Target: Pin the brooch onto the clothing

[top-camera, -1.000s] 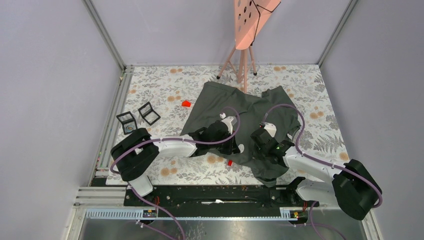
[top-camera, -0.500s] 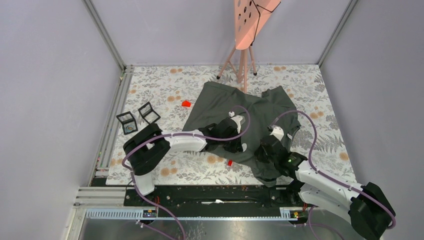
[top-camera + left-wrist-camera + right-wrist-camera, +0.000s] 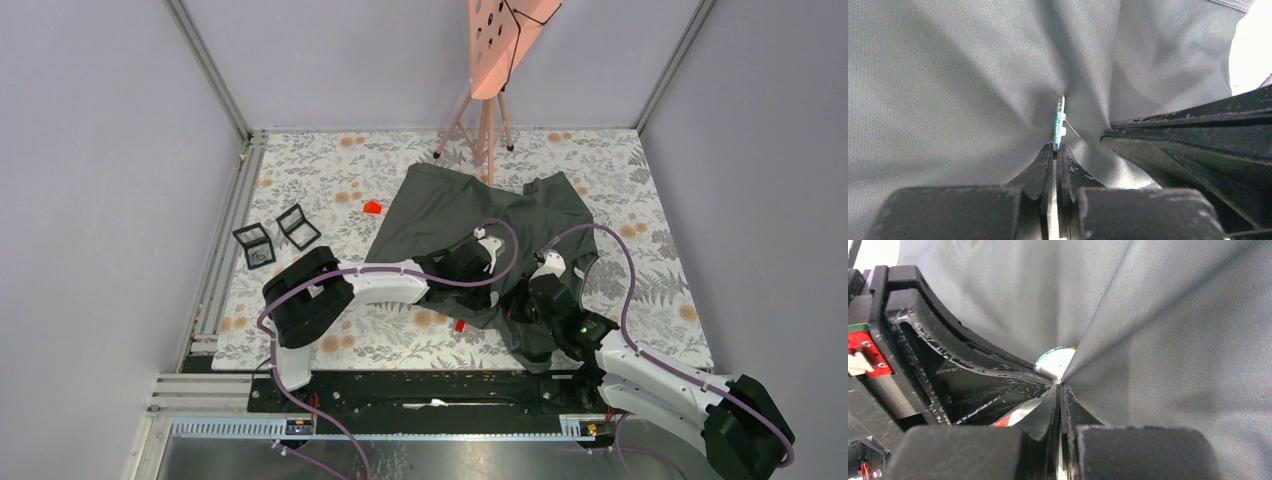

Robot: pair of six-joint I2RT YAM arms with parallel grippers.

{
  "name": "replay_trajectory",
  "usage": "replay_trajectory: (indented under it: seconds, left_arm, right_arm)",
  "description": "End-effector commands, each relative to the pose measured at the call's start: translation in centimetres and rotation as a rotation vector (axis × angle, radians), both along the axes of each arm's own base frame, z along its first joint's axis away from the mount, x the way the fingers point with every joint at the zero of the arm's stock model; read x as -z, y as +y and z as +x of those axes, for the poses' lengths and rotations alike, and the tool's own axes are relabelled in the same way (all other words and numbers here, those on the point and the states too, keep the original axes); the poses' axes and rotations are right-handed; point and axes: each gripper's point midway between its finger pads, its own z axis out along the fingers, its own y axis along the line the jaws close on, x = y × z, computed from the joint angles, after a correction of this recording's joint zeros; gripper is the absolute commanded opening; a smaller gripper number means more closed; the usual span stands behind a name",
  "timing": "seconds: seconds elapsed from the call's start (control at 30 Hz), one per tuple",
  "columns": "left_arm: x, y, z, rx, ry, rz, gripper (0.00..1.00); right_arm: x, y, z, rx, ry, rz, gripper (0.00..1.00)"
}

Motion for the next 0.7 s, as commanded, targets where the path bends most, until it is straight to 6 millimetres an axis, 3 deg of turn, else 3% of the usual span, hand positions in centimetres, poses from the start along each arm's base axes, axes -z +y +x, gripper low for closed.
replay_trajectory:
  seconds: [0.0, 0.2, 0.5, 0.67]
  left_arm:
    - [-0.6, -0.9, 0.8, 0.006, -0.045, 0.004, 0.00]
    - [-0.7, -1.4, 0.9, 0.008, -0.042, -0.002, 0.00]
    - [-0.9, -1.7, 0.8, 0.007, -0.032, -0.028, 0.00]
    - [-0.7, -1.7, 0.4, 0.008, -0.013, -0.043, 0.00]
  right_arm:
    - [-1.3, 1.1, 0.6, -0.042, -0.058, 0.048, 0.00]
    - [-0.7, 1.8, 0.3, -0.079, -0.029, 0.051, 0.00]
    - [1.9, 1.8, -0.3, -0.094, 0.059, -0.009, 0.00]
    - [1.6, 1.8, -0.5, -0.106, 0.056, -0.004, 0.19]
